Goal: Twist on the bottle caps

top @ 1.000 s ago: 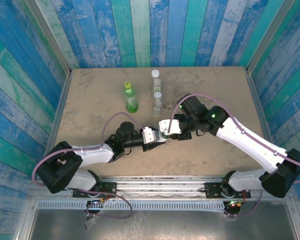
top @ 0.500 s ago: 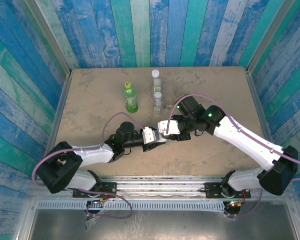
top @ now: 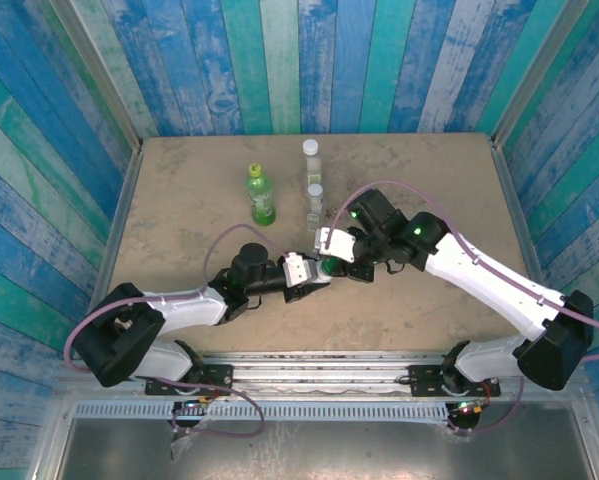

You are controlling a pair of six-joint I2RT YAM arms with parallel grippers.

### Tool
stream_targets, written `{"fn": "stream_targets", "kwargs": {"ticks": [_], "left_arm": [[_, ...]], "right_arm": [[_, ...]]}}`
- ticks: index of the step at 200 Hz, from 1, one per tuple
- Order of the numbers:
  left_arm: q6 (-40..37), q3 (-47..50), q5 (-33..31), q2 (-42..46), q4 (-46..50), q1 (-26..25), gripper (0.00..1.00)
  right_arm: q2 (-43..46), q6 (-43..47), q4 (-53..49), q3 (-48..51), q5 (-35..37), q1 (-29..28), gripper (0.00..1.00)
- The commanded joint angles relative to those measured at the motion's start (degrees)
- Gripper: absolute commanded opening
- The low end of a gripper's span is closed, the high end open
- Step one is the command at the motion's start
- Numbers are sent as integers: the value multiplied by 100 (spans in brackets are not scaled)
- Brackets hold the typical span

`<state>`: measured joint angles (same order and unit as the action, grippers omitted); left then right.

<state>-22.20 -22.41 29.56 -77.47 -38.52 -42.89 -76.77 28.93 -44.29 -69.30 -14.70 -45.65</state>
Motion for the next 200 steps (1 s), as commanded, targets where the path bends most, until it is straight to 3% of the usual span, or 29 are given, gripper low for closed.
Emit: {"fn": "stream_targets", "kwargs": {"ticks": [1, 28, 53, 94, 140, 156, 166, 183, 200], "left_arm": [[-83, -61, 53, 272, -261, -52, 45], [-72, -71, 53, 236, -278, -48, 45], [-55, -72, 78, 215, -295, -52, 45], [-81, -63, 42, 259, -245, -52, 45], [-109, -62, -50, 244, -211, -59, 45], [-105, -62, 3, 215, -217, -45, 45], [-80, -66, 45, 205, -230, -55, 45], [-22, -73, 72, 151, -245, -48, 46], [-13, -84, 160, 144, -244, -48, 46]], "right_arm": [[80, -3015, 610, 174, 571, -26, 14], [266, -4285, 635, 315, 502, -171, 16], [313, -4631, 351, 188, 1020, -146, 18], [57, -4598, -6, -155, 828, -96, 24], [-334, -5635, -558, -607, 576, 48, 20], [-218, -5312, -556, -639, 567, 53, 26], [-95, -4853, -493, -636, 619, 61, 35], [150, -3485, -419, -581, 434, 73, 59], [369, -2102, -379, -501, 330, 74, 68]]}}
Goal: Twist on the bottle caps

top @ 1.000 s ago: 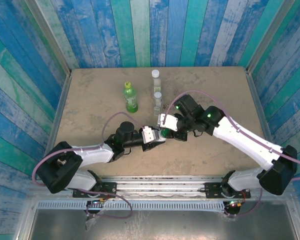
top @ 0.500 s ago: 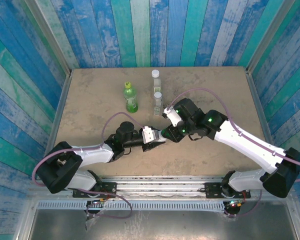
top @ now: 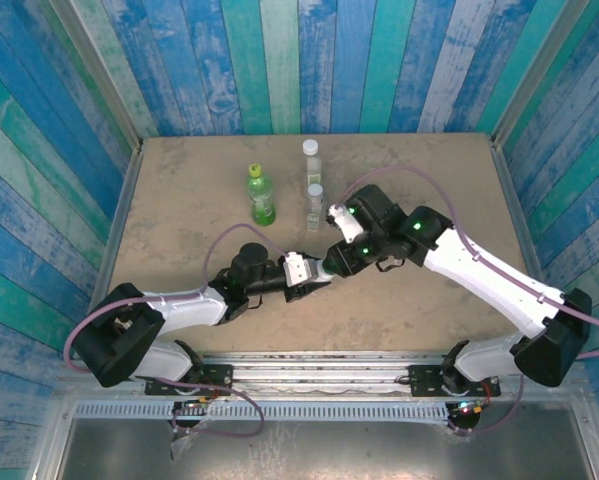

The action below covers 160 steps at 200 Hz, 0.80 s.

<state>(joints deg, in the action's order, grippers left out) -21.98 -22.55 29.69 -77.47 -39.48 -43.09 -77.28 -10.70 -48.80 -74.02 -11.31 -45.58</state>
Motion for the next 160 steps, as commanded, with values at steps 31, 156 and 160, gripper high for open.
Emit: {"fn": "stream_targets", "kwargs": {"ticks": [31, 156, 160], "left_arm": [[-77, -83, 229, 137, -92, -32, 46], [-123, -120, 262, 123, -7, -33, 47], [-118, -123, 269, 128, -8, -33, 46]], "right_arm": [[775, 5042, 8, 345, -612, 76, 69], [-54, 6390, -307, 20, -762, 75, 53], [-66, 6380, -310, 23, -745, 68, 52]]}}
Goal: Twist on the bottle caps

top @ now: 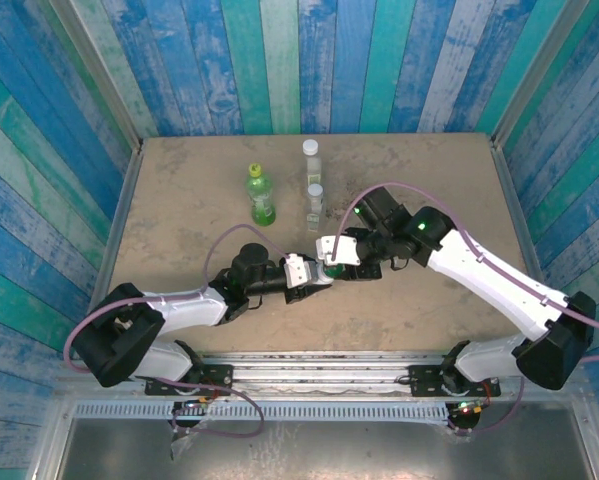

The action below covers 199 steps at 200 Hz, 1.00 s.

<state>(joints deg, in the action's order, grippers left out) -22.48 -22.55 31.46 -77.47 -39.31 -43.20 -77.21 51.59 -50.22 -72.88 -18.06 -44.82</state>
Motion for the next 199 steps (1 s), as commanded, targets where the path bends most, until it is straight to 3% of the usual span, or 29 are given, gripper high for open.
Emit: {"fn": "stream_targets", "kwargs": {"ticks": [1, 48, 82, 108, 136, 149, 162, 185, 199], "left_arm": [[-70, -121, 94, 132, -25, -17, 47], [-81, -127, 80, 135, 10, -21, 47], [-96, -137, 53, 123, 21, -22, 47], [-89, -138, -25, 127, 11, -21, 47], [-91, -139, -63, 100, -12, -20, 47], [-105, -139, -70, 78, -32, -18, 47], [-96, -136, -97, 73, -74, -20, 47], [-90, -125, -138, 91, -94, -23, 47], [-103, -110, -145, 101, -96, -23, 47]], "right_arm": [[-78, 146, -171, -93, -68, -9, 52], [-190, 123, -161, -77, -16, -5, 47], [-213, -1, -145, -105, -18, -9, 38], [-166, -712, 27, -98, -53, -8, 29], [116, -2622, 1026, 352, 154, -16, 16], [333, -4155, 1830, 730, 620, -40, 6], [467, -5467, 2321, 968, 703, -49, 1], [336, -7551, 1973, 869, 906, -63, 1], [170, -7970, 1364, 580, 928, -53, 1]]}}
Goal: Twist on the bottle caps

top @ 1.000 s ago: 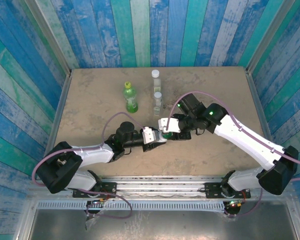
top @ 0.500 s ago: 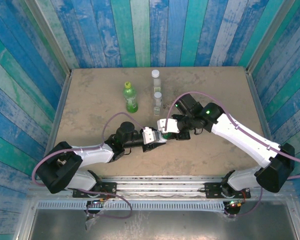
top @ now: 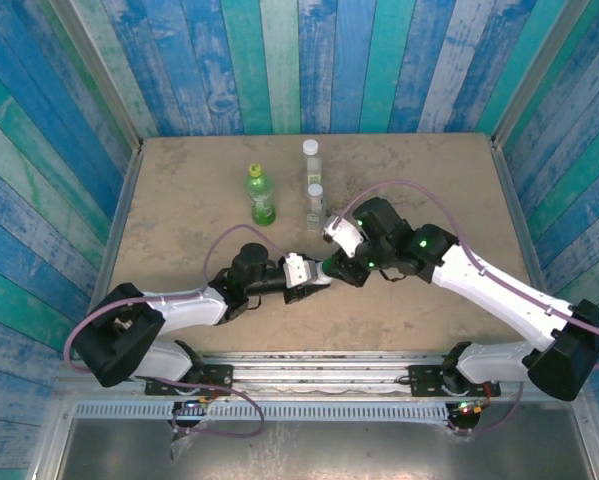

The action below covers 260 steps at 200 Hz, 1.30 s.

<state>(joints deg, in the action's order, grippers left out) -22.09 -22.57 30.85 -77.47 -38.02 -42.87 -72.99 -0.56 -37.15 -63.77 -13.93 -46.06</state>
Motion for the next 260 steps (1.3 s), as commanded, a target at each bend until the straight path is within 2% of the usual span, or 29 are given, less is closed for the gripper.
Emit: {"fn": "stream_targets", "kwargs": {"ticks": [1, 14, 26, 41, 59, 79, 106, 136, 158, 190, 260], "left_arm": [[-140, -108, -82, 105, -224, -55, 46], [-143, -105, -77, 125, -229, -61, 46], [-147, -106, -76, 116, -227, -54, 46], [-145, -108, -68, 124, -193, -53, 46], [-179, -109, -71, 136, -150, -59, 46], [-240, -133, -53, 136, -55, -55, 46], [-292, -143, -36, 151, -12, -55, 46], [-340, -134, -35, 165, 39, -54, 47], [-338, -148, -23, 148, 44, -55, 47], [-357, -164, -30, 117, 83, -55, 47], [-352, -173, -35, 107, 60, -55, 47]], "right_arm": [[-264, -2765, 27, -352, 515, 71, 1], [-300, -2744, -263, -508, 543, 89, 3], [-238, -2451, -294, -519, 567, 97, 9], [-150, -1709, -297, -519, 479, 98, 26], [-52, -472, -280, -497, 301, 110, 47], [94, 1259, -293, -487, -111, 111, 56], [273, 3345, -414, -489, -450, 110, 62], [281, 4921, -520, -532, -532, 111, 66], [24, 5670, -1037, -812, -560, 110, 67], [-401, 5839, -1521, -1145, -486, 113, 63], [-650, 5825, -1651, -1052, -478, 112, 48]]}}
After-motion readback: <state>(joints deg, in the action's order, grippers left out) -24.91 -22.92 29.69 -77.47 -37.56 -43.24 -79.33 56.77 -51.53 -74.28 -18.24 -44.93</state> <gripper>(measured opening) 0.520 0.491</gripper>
